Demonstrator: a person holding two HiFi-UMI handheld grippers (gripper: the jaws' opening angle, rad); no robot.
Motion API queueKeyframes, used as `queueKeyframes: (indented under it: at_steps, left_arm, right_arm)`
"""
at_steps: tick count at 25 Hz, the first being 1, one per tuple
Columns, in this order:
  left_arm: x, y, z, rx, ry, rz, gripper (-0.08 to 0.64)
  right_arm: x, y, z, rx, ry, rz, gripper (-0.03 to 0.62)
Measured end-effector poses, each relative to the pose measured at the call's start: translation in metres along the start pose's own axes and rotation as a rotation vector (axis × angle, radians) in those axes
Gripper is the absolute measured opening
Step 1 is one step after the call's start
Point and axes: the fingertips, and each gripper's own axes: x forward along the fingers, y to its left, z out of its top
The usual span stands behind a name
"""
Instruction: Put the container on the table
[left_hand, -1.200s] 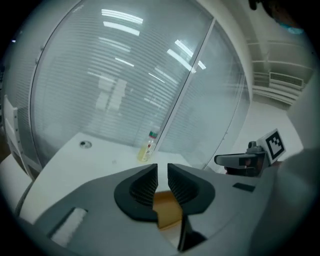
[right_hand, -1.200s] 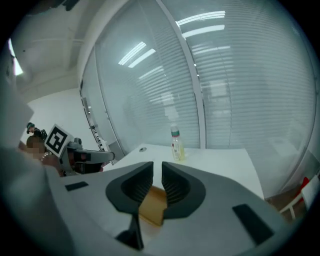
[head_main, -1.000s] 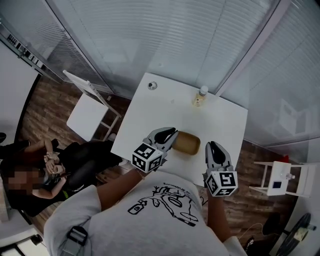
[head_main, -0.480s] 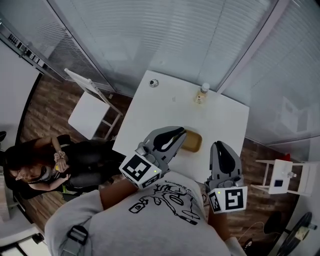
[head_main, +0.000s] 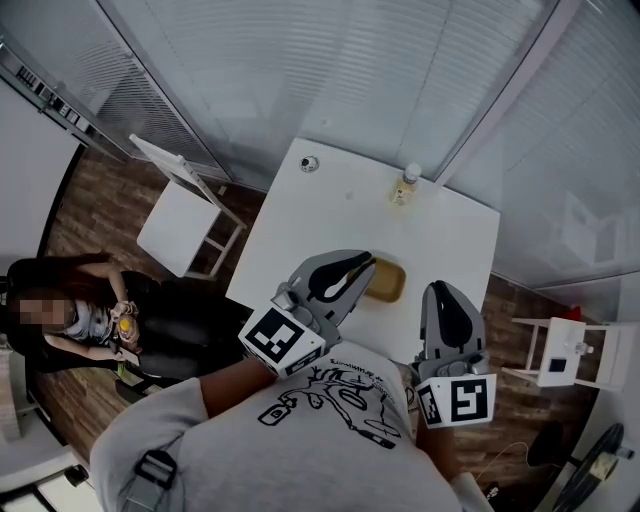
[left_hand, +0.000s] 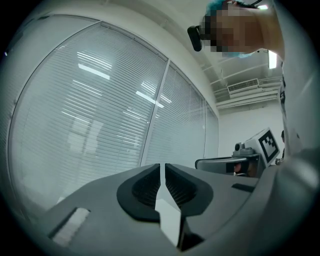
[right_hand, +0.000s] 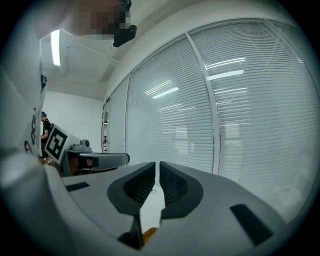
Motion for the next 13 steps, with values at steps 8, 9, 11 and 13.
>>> queueKeyframes:
  at_steps: [8, 9, 11, 13]
  left_arm:
    - [0.0001, 0.0031, -0.0026, -0.007, 0.008, -0.002, 0.029]
    - [0.0001, 0.003, -0.0031, -0.008, 0.009, -0.002, 0.031]
    - [0.0003, 0.0026, -0.0038, -0.009, 0.009, -0.003, 0.029]
    - [0.0006, 0.0021, -0.0043, -0.01, 0.007, -0.002, 0.029]
  right_arm:
    - [0.0021, 0.0008, 0.0009, -0.004, 0.001, -0.005, 0.023]
    - [0.0019, 0.0005, 0.0009, -0.003, 0.0, -0.006, 0.023]
    - [0.0016, -0.0001, 0.0006, -0.003, 0.0, -0.008, 0.023]
    - [0.0013, -0.0007, 0.0003, -0.003, 0.0, -0.009, 0.023]
